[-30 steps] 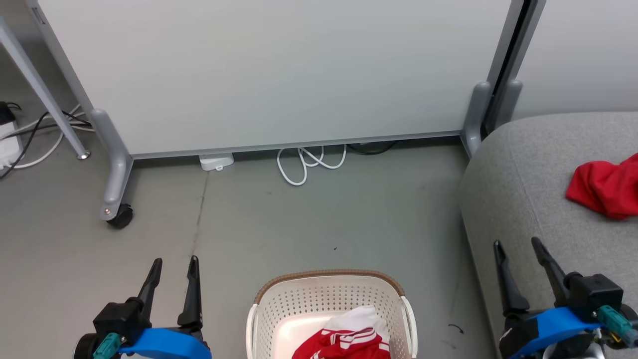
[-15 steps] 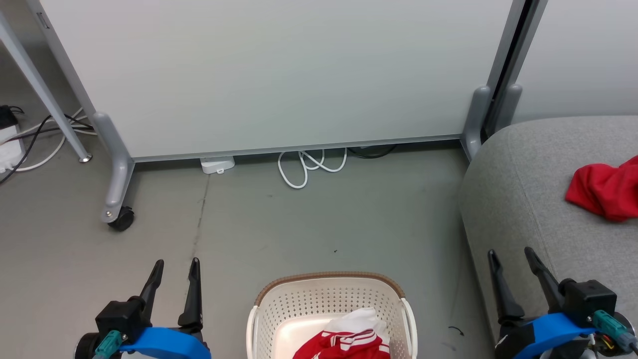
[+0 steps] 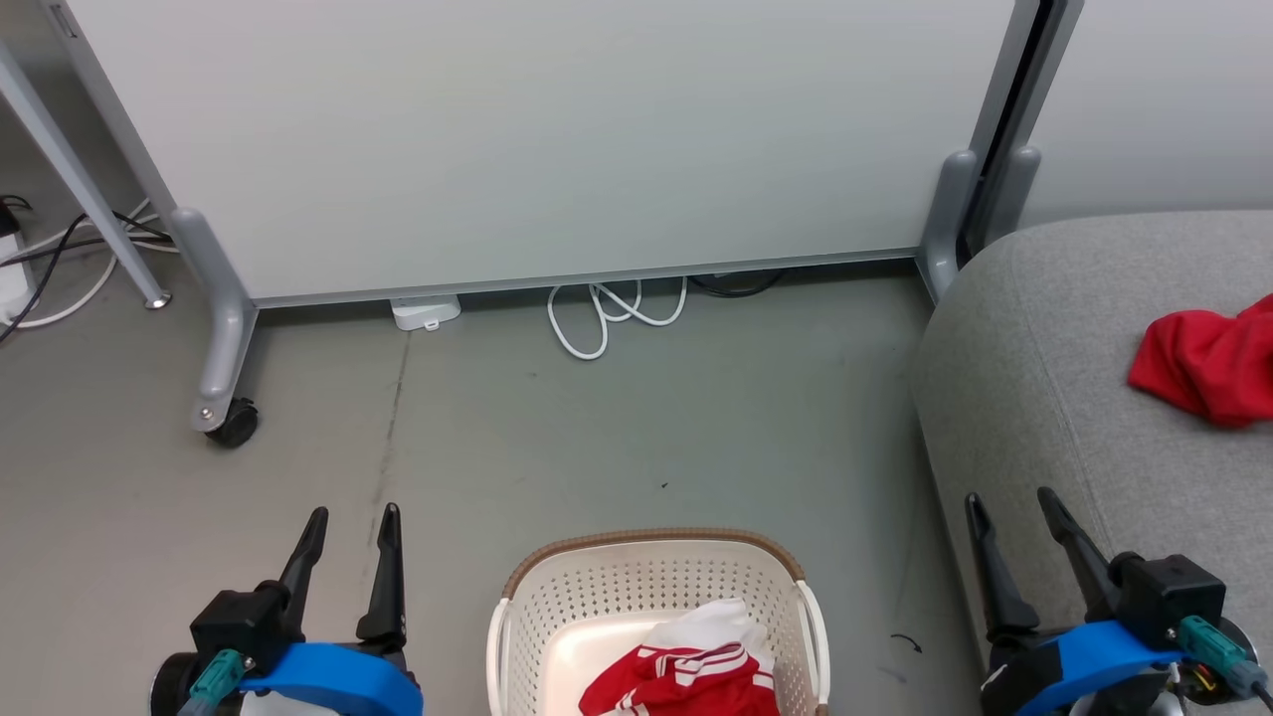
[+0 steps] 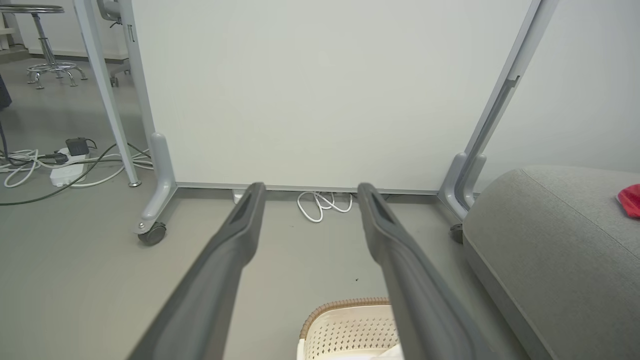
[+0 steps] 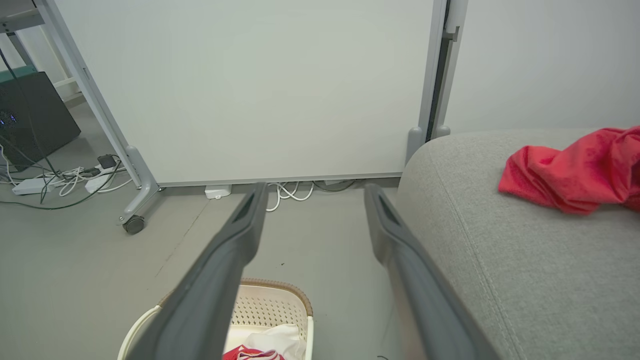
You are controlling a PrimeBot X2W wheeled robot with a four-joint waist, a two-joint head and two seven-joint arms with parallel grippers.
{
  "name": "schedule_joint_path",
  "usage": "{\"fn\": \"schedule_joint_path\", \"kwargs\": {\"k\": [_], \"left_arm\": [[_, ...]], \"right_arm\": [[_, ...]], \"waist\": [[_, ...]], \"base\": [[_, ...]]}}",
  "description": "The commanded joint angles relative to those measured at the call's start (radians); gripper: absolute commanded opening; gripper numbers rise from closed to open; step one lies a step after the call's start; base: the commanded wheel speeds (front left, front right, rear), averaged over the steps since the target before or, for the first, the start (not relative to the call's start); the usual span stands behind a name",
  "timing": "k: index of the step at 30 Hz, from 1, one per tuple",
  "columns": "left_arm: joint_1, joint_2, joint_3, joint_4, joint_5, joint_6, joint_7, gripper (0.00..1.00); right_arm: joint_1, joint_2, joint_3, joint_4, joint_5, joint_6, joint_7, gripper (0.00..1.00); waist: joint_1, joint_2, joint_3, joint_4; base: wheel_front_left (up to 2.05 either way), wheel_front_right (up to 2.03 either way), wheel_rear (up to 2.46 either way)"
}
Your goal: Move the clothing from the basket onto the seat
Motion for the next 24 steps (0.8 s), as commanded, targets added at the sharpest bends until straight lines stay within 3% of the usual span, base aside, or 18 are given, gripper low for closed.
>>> {"fn": "schedule_joint_path", "kwargs": {"k": [1, 11, 24], "left_arm": [[-0.015, 0.002, -0.003, -0.005, 0.0, -0.007, -0.003, 1.0], [-0.043, 0.008, -0.022, -0.001, -0.005, -0.007, -0.003, 1.0], [-0.185, 0.02, -0.138, 0.089, -0.023, -0.007, -0.003, 1.0]], "right_arm": [[-0.012, 0.0, 0.002, 0.0, 0.005, 0.0, -0.007, 1.0], [-0.046, 0.0, 0.055, -0.007, 0.017, 0.0, -0.014, 1.0], [-0.151, 0.0, 0.153, -0.009, -0.009, 0.0, -0.042, 1.0]], "waist": [[0.0, 0.0, 0.003, -0.002], [0.0, 0.0, 0.072, -0.057], [0.0, 0.0, 0.296, -0.202]], "base": [[0.0, 0.0, 0.0], [0.0, 0.0, 0.0], [0.0, 0.0, 0.0]]}}
